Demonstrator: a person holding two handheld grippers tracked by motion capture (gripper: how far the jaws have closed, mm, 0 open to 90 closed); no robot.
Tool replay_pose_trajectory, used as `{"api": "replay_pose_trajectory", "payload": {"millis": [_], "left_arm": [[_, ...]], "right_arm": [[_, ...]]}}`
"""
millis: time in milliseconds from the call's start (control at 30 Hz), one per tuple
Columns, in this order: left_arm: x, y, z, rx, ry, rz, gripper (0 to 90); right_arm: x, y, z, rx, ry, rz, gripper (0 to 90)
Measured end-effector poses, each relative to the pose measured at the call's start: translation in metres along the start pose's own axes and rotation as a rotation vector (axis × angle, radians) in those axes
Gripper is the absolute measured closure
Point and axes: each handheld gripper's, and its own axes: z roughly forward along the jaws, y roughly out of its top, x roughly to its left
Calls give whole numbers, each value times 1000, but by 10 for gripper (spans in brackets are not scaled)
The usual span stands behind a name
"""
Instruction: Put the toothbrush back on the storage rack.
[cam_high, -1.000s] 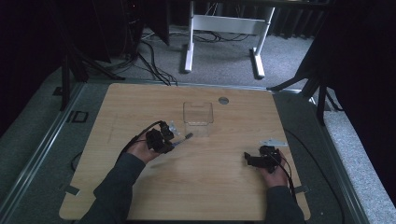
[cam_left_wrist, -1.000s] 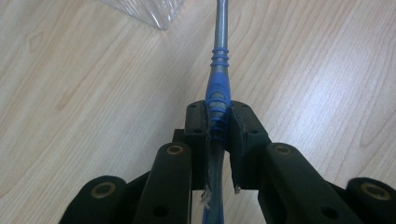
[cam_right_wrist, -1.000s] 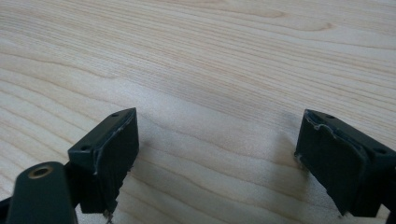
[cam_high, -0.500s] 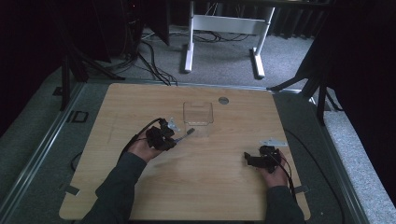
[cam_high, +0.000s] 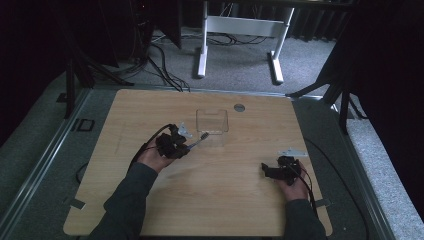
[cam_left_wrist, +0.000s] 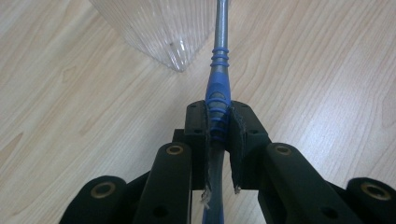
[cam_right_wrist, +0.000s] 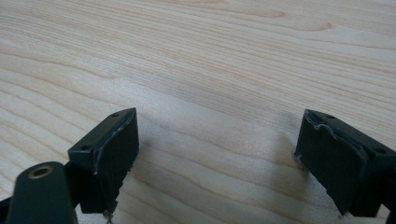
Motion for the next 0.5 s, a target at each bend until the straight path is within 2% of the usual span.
{"api": "replay_pose_trajectory", "payload": {"millis": [500], "left_arm": [[2, 4, -4, -47, 21, -25, 787]], "right_arm": [[0, 0, 0, 0, 0, -1, 127]]}}
